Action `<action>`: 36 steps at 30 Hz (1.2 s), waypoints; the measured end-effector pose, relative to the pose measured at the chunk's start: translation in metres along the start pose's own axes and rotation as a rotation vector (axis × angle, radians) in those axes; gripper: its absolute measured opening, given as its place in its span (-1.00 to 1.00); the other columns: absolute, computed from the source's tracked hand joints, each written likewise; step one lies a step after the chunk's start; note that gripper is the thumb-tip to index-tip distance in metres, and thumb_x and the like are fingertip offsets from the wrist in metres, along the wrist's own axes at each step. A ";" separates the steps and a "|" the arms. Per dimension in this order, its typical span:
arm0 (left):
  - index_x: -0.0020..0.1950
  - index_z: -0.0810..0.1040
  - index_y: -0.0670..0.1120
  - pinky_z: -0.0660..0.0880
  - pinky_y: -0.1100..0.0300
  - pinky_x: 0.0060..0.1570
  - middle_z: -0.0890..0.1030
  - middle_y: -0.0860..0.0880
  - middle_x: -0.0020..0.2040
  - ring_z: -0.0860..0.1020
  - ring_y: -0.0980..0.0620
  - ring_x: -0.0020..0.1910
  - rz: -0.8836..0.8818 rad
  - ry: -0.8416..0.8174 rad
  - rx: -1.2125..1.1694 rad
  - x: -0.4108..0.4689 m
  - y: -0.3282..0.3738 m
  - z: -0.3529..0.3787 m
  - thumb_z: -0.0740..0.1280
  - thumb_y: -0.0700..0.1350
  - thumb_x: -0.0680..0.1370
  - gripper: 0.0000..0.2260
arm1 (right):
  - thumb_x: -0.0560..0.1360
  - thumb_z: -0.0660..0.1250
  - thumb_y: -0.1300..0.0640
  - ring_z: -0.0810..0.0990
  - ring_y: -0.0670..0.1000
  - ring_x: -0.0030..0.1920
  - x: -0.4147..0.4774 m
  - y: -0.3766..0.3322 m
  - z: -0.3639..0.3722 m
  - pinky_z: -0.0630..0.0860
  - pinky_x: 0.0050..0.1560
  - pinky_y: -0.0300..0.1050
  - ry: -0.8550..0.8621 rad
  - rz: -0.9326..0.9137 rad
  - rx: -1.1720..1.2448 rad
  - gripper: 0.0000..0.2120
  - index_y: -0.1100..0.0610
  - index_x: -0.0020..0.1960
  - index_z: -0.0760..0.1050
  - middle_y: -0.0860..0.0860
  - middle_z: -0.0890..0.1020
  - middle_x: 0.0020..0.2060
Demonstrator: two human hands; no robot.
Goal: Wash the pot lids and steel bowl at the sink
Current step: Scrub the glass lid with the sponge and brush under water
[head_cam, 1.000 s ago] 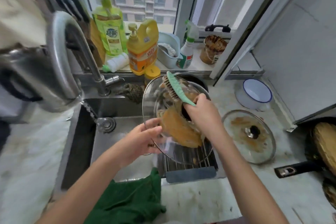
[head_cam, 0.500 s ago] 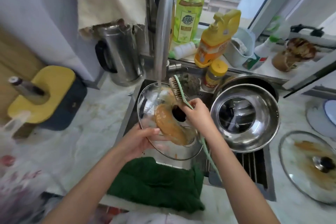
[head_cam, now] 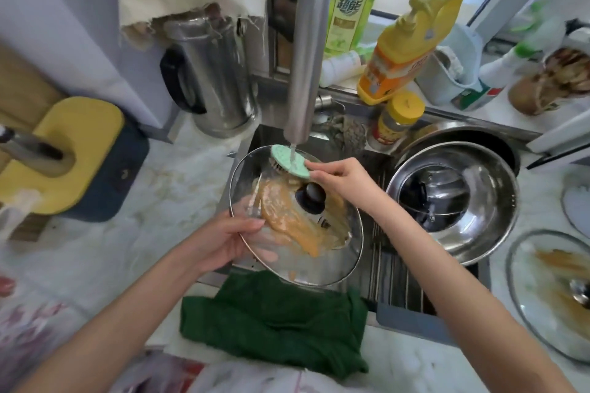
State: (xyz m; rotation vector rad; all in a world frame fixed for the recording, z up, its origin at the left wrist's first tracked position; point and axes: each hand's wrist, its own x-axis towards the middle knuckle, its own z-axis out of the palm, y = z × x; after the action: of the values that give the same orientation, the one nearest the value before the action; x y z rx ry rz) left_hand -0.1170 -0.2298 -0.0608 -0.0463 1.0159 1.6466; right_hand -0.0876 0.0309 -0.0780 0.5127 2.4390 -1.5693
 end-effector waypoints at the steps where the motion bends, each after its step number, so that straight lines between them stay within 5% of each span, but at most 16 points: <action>1: 0.45 0.28 -0.17 0.65 -0.01 -0.30 0.53 -0.38 0.23 0.67 -0.22 -0.06 -0.015 0.028 0.008 0.002 0.000 -0.004 0.56 -0.23 0.33 -0.24 | 0.52 0.38 0.08 0.57 -0.30 -0.03 0.006 0.006 -0.002 0.50 0.12 -0.22 0.025 0.023 -0.045 -0.78 0.03 0.16 0.62 -0.25 0.65 0.04; 4: 0.38 0.35 -0.21 0.65 0.04 -0.28 0.54 -0.37 0.20 0.68 -0.18 -0.11 -0.035 0.080 0.047 0.005 -0.003 -0.011 0.55 -0.20 0.31 -0.31 | 0.53 0.34 0.02 0.57 -0.18 -0.12 0.019 0.021 -0.001 0.51 -0.04 -0.13 0.179 0.174 -0.181 -0.77 0.03 0.14 0.64 -0.13 0.66 0.10; 8: 0.24 0.41 -0.33 0.65 0.02 -0.19 0.41 -0.55 0.21 0.67 -0.19 -0.09 -0.057 0.112 0.119 0.008 -0.006 -0.017 0.62 -0.12 0.24 -0.31 | 0.50 0.39 0.03 0.58 -0.17 0.13 0.017 0.025 0.017 0.51 0.15 -0.14 0.021 0.051 0.004 -0.84 -0.10 0.08 0.63 -0.16 0.64 0.11; 12: 0.34 0.38 -0.25 0.64 0.09 -0.26 0.61 -0.29 0.08 0.68 -0.12 -0.14 -0.026 0.075 0.063 0.011 -0.005 -0.013 0.42 -0.26 0.39 -0.47 | 0.53 0.34 0.01 0.62 -0.05 0.07 0.029 0.030 0.010 0.53 0.05 -0.07 0.155 0.180 -0.108 -0.78 -0.02 0.14 0.62 -0.18 0.64 0.10; 14: 0.33 0.40 -0.25 0.64 0.07 -0.26 0.63 -0.28 0.07 0.68 -0.13 -0.14 -0.025 0.082 0.072 0.013 -0.003 -0.010 0.36 -0.28 0.40 -0.51 | 0.52 0.35 0.02 0.62 -0.09 0.08 0.028 0.025 0.017 0.55 0.11 -0.07 0.115 0.101 -0.008 -0.79 -0.06 0.14 0.62 -0.19 0.64 0.09; 18: 0.18 0.54 -0.19 0.65 0.03 -0.25 0.58 -0.40 0.10 0.68 -0.20 -0.09 -0.007 0.092 0.081 0.014 0.002 -0.010 0.54 -0.19 0.31 -0.54 | 0.50 0.31 -0.10 0.57 -0.14 -0.32 0.027 0.009 0.020 0.50 -0.21 -0.10 0.038 -0.002 -0.137 -0.81 -0.23 0.09 0.60 -0.18 0.69 -0.04; 22: 0.19 0.47 -0.26 0.65 0.07 -0.25 0.67 -0.28 -0.07 0.70 -0.11 -0.21 0.015 0.093 0.111 0.017 0.000 0.000 0.37 -0.31 0.46 -0.69 | 0.56 0.26 -0.04 0.42 -0.21 -0.44 0.030 0.002 0.013 0.32 -0.38 -0.21 0.153 0.123 -0.369 -0.75 -0.06 0.17 0.62 -0.20 0.66 0.08; 27: 0.18 0.44 -0.14 0.65 -0.01 -0.24 0.71 -0.07 -0.12 0.69 -0.02 -0.23 0.068 0.170 0.090 0.032 -0.004 0.008 0.14 -0.41 0.57 -0.73 | 0.56 0.27 -0.07 0.63 -0.04 -0.24 -0.006 -0.023 0.043 0.53 -0.23 -0.09 0.105 -0.095 -0.464 -0.74 -0.12 0.21 0.58 -0.05 0.72 -0.07; 32: 0.30 0.41 -0.10 0.64 -0.05 -0.22 0.70 -0.10 -0.01 0.69 -0.06 -0.14 0.131 0.219 -0.004 0.043 -0.007 0.004 0.21 -0.41 0.51 -0.59 | 0.58 0.23 -0.09 0.46 -0.11 -0.47 -0.055 -0.002 0.020 0.36 -0.40 -0.17 -0.027 -0.125 -0.556 -0.71 -0.17 0.28 0.51 -0.05 0.68 -0.30; 36: 0.24 0.45 -0.10 0.64 -0.06 -0.17 0.69 -0.13 0.04 0.69 -0.06 -0.12 0.140 0.227 0.077 0.048 -0.010 0.009 0.17 -0.41 0.57 -0.67 | 0.59 0.23 -0.05 0.59 0.03 -0.28 -0.055 0.008 0.024 0.42 -0.31 -0.08 0.127 -0.100 -0.553 -0.70 -0.12 0.30 0.51 -0.07 0.60 -0.33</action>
State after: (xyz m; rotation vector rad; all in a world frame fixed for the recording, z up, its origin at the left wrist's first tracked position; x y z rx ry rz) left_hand -0.1218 -0.1867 -0.0857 -0.1152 1.2784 1.7557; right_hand -0.0344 0.0026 -0.0759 0.3977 2.8680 -0.8390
